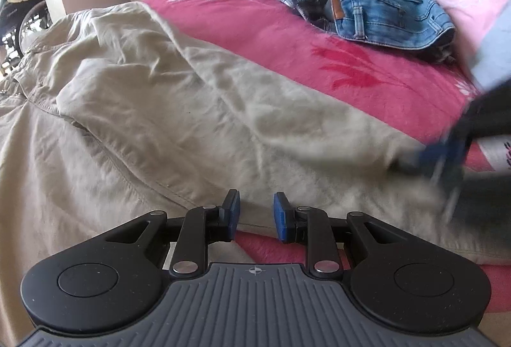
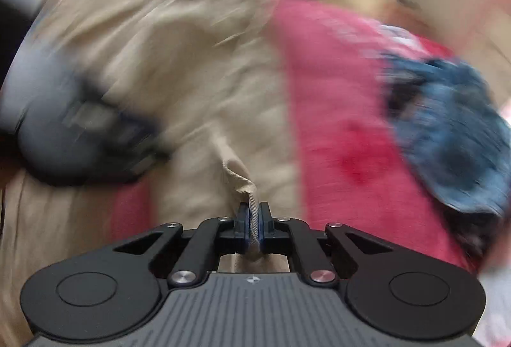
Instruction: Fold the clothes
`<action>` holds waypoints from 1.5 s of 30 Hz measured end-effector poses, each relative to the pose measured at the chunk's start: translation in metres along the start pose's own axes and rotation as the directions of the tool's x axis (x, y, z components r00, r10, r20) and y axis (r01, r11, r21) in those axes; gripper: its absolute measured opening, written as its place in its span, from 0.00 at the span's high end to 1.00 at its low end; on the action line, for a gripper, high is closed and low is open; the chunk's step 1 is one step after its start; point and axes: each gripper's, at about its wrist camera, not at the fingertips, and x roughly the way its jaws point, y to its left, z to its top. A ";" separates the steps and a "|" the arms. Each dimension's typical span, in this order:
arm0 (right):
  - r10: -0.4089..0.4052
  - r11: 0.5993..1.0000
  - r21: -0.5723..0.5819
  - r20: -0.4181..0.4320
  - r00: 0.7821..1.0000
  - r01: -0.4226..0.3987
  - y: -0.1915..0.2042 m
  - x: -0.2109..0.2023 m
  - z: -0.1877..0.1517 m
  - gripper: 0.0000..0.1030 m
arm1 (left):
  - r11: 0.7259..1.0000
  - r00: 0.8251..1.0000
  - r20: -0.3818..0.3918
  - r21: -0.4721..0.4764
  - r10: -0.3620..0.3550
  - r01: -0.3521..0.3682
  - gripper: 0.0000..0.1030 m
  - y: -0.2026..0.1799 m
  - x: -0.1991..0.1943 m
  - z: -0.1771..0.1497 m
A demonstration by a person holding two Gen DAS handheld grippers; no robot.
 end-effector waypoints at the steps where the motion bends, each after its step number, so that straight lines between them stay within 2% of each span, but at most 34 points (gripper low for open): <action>1: -0.045 0.996 0.081 0.021 0.999 0.043 -0.018 -0.006 0.002 0.95 | 1.000 1.000 0.000 0.002 -0.003 0.003 0.78 0.000 -0.001 0.000; 3: -0.130 0.960 0.253 0.023 0.991 0.120 -0.058 -0.011 0.002 0.95 | 1.000 1.000 0.000 0.011 -0.004 0.004 0.78 0.000 -0.001 -0.001; 5: -0.177 0.905 0.388 -0.026 0.984 0.173 -0.092 0.002 -0.008 0.89 | 1.000 1.000 -0.003 0.019 -0.004 0.004 0.78 -0.001 0.000 0.000; 7: -0.233 0.861 0.443 -0.098 0.968 0.252 -0.114 0.020 -0.018 0.82 | 1.000 1.000 -0.006 0.024 0.001 -0.001 0.78 -0.002 0.001 0.000; 9: -0.315 0.821 0.449 -0.161 0.935 0.354 -0.127 0.029 -0.028 0.74 | 1.000 1.000 -0.011 0.030 0.009 -0.008 0.78 -0.004 0.002 0.001; 10: -0.316 0.796 0.492 -0.160 0.935 0.353 -0.135 0.024 -0.034 0.70 | 0.999 1.000 -0.012 0.036 0.013 -0.012 0.77 -0.005 0.002 0.001; 13: -0.309 0.709 0.636 -0.110 0.945 0.306 -0.149 -0.018 -0.054 0.69 | 0.998 1.000 -0.013 0.057 0.022 -0.021 0.77 -0.007 0.000 0.002; 16: -0.298 0.685 0.675 -0.082 0.951 0.272 -0.145 -0.072 -0.074 0.64 | 0.997 0.999 -0.003 0.068 0.036 -0.035 0.78 -0.009 -0.005 0.003; 17: -0.289 0.675 0.686 -0.091 0.953 0.271 -0.143 -0.087 -0.082 0.62 | 0.997 0.999 0.002 0.068 0.039 -0.040 0.77 -0.011 -0.007 0.004; 19: -0.245 0.628 0.731 -0.139 0.959 0.267 -0.136 -0.113 -0.108 0.60 | 0.997 0.999 0.027 0.071 0.031 -0.033 0.78 -0.016 -0.015 0.006; 21: -0.203 0.557 0.776 -0.217 0.955 0.295 -0.127 -0.125 -0.139 0.59 | 0.997 0.999 0.051 0.075 -0.002 -0.002 0.77 -0.025 -0.025 0.008; 23: -0.193 0.483 0.810 -0.273 0.942 0.334 -0.119 -0.131 -0.165 0.58 | 0.995 0.997 0.049 0.082 -0.063 0.059 0.77 -0.039 -0.031 0.012; 26: -0.188 0.355 0.875 -0.278 0.942 0.329 -0.121 -0.124 -0.194 0.58 | 0.979 0.987 0.024 0.133 -0.157 0.153 0.77 -0.070 -0.033 0.012; 28: -0.198 0.326 0.899 -0.237 0.951 0.292 -0.129 -0.111 -0.200 0.58 | 0.962 0.976 0.004 0.169 -0.218 0.214 0.77 -0.092 -0.034 0.012; 31: -0.189 0.321 0.914 -0.196 0.962 0.249 -0.141 -0.087 -0.202 0.58 | 0.937 0.962 -0.021 0.224 -0.271 0.268 0.77 -0.121 -0.029 0.010; 32: -0.178 0.317 0.921 -0.178 0.968 0.228 -0.145 -0.082 -0.203 0.53 | 0.929 0.958 -0.029 0.237 -0.284 0.283 0.77 -0.130 -0.027 0.009; 35: -0.086 0.326 0.926 -0.172 0.981 0.191 -0.152 -0.061 -0.202 0.51 | 0.910 0.951 -0.048 0.277 -0.306 0.307 0.77 -0.150 -0.019 0.007; 36: -0.062 0.342 0.924 -0.156 0.986 0.168 -0.150 -0.059 -0.200 0.56 | 0.906 0.952 -0.053 0.293 -0.302 0.304 0.77 -0.154 -0.017 0.006; 37: -0.041 0.377 0.914 -0.146 0.988 0.150 -0.145 -0.057 -0.196 0.78 | 0.904 0.954 -0.057 0.308 -0.295 0.297 0.77 -0.158 -0.014 0.005; 38: -0.037 0.418 0.896 -0.151 0.988 0.152 -0.139 -0.057 -0.190 0.88 | 0.904 0.956 -0.064 0.313 -0.287 0.292 0.77 -0.160 -0.012 0.004; 39: -0.067 0.458 0.874 -0.150 0.986 0.164 -0.131 -0.063 -0.184 0.89 | 0.905 0.958 -0.072 0.313 -0.279 0.287 0.77 -0.161 -0.010 0.004; 40: -0.144 0.512 0.838 -0.134 0.981 0.189 -0.121 -0.075 -0.175 0.91 | 0.907 0.959 -0.080 0.312 -0.271 0.283 0.77 -0.162 -0.008 0.003; 41: -0.255 0.581 0.780 -0.096 0.962 0.232 -0.106 -0.091 -0.163 0.91 | 0.909 0.960 -0.085 0.308 -0.267 0.280 0.77 -0.161 -0.008 0.002; 42: -0.359 0.633 0.718 -0.059 0.932 0.289 -0.092 -0.105 -0.154 0.91 | 0.911 0.960 -0.088 0.302 -0.266 0.280 0.77 -0.159 -0.007 0.001; 43: -0.456 0.663 0.654 -0.034 0.889 0.365 -0.078 -0.114 -0.148 0.91 | 0.913 0.960 -0.091 0.296 -0.264 0.279 0.77 -0.157 -0.007 0.000; 44: -0.545 0.679 0.586 0.001 0.838 0.442 -0.064 -0.123 -0.141 0.91 | 0.914 0.960 -0.092 0.294 -0.264 0.279 0.77 -0.156 -0.006 -0.001; 45: -0.609 0.680 0.528 0.020 0.793 0.509 -0.054 -0.127 -0.138 0.90 | 0.914 0.960 -0.093 0.292 -0.264 0.280 0.77 -0.154 -0.006 -0.002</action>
